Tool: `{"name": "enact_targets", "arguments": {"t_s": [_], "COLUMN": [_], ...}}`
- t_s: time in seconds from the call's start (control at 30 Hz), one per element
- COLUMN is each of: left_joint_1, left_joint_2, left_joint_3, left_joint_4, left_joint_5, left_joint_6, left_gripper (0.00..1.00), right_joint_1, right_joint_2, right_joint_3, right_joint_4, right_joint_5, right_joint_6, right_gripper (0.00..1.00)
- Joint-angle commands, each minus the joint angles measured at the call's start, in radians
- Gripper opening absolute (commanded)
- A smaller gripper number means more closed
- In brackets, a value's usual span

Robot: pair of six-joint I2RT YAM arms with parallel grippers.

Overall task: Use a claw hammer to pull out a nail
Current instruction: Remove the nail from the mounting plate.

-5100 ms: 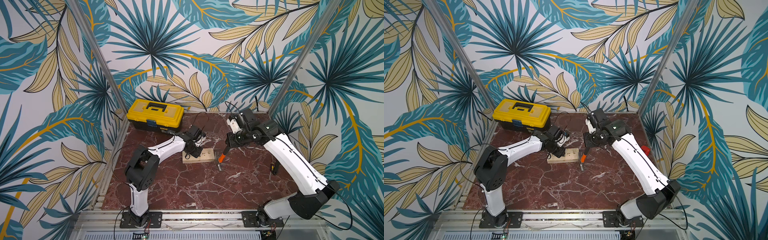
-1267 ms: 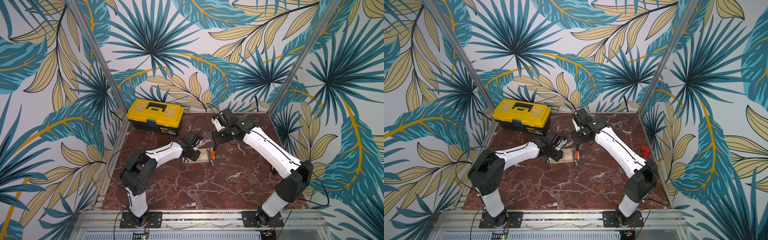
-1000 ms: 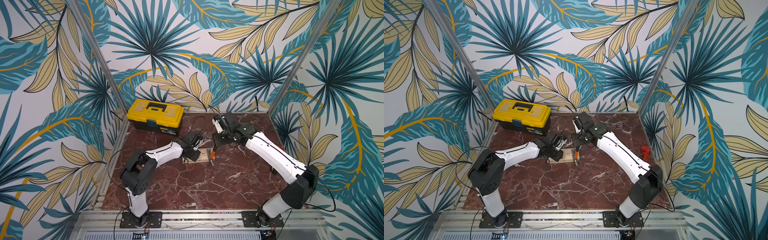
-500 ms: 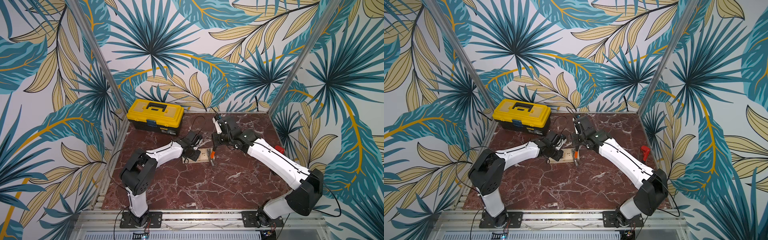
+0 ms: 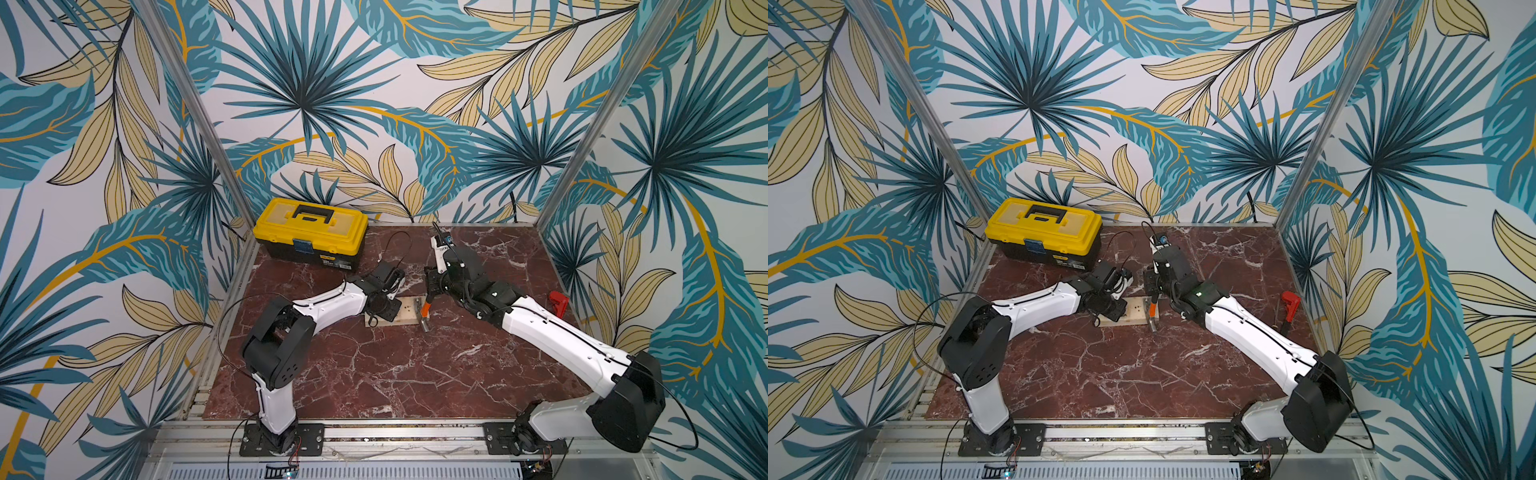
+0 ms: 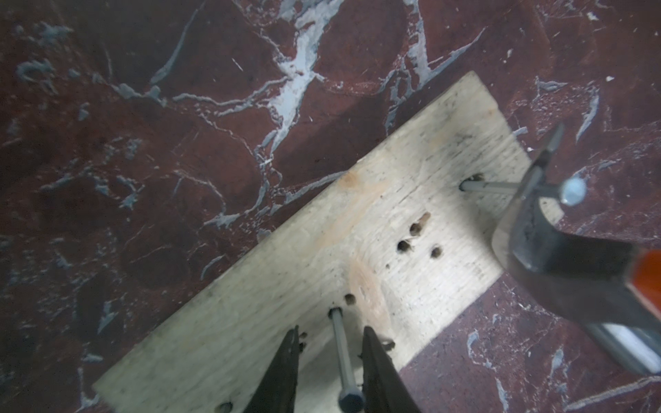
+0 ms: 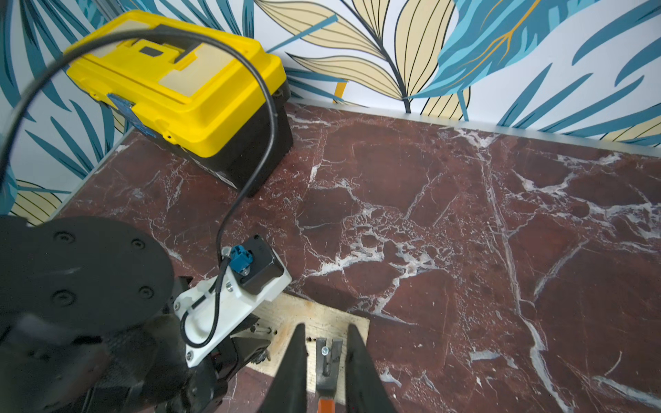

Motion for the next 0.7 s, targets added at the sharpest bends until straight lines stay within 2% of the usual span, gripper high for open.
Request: {"name": "enact_targets", "arguments": {"t_s": [0.0,0.23,0.67], "left_joint_1": [-0.002,-0.001,-0.002], "left_joint_2": [0.085,0.092,0.124], "left_joint_3": [-0.036,-0.038,-0.029], "left_joint_4": [-0.103,-0.107,-0.141], "left_joint_5": [0.001,0.006,-0.014], "left_joint_6": [-0.017,-0.022,-0.039], "left_gripper": [0.31,0.30,0.28], "right_joint_1": [0.017,0.033,0.080], "right_joint_2": [0.030,-0.040,-0.052], "right_joint_3": [-0.110,-0.236,-0.328], "right_joint_4": [-0.049,0.028,0.127], "right_joint_5": [0.009,0.029,0.095], "right_joint_6": [0.013,0.043,0.036], "right_gripper": [0.00,0.00,0.00]}}
